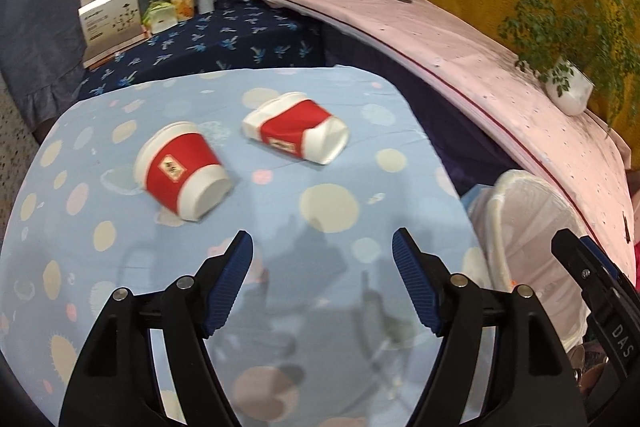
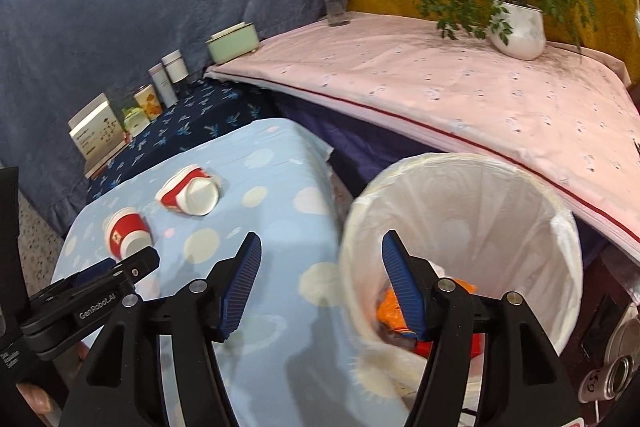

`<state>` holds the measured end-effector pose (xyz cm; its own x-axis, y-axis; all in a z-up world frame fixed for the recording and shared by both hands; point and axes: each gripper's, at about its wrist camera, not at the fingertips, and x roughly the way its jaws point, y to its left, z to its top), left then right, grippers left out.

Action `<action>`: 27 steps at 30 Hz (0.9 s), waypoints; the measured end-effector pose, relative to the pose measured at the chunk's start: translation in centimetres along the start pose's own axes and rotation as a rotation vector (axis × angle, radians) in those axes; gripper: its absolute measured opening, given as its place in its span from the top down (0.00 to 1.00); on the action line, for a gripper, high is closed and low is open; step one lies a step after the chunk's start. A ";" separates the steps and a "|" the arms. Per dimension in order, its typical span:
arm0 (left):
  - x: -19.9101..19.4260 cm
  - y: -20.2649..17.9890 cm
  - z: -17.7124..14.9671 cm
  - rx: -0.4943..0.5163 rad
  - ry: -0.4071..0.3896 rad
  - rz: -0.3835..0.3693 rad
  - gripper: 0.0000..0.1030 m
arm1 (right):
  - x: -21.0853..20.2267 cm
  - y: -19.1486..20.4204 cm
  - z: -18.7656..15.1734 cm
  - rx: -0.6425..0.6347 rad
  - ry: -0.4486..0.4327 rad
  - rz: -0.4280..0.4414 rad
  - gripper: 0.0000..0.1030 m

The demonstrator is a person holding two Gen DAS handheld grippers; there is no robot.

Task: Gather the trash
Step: 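Move both open tools back toward the two red-and-white paper cups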

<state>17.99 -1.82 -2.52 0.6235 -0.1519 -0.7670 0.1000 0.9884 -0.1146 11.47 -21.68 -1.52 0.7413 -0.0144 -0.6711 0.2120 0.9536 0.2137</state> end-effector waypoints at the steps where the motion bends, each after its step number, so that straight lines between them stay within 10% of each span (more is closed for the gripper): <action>1: 0.0 0.7 0.1 -0.009 0.002 0.009 0.32 | 0.1 0.8 -0.1 -0.009 0.003 0.007 0.41; 27: 3.6 13.8 3.6 -0.268 0.070 0.065 0.15 | 7.3 13.6 2.2 -0.040 0.084 0.129 0.33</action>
<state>24.42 11.22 -4.62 0.5661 -0.0968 -0.8186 -0.1527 0.9636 -0.2195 21.16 -9.49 -1.99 0.7042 0.1324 -0.6976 0.0920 0.9572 0.2745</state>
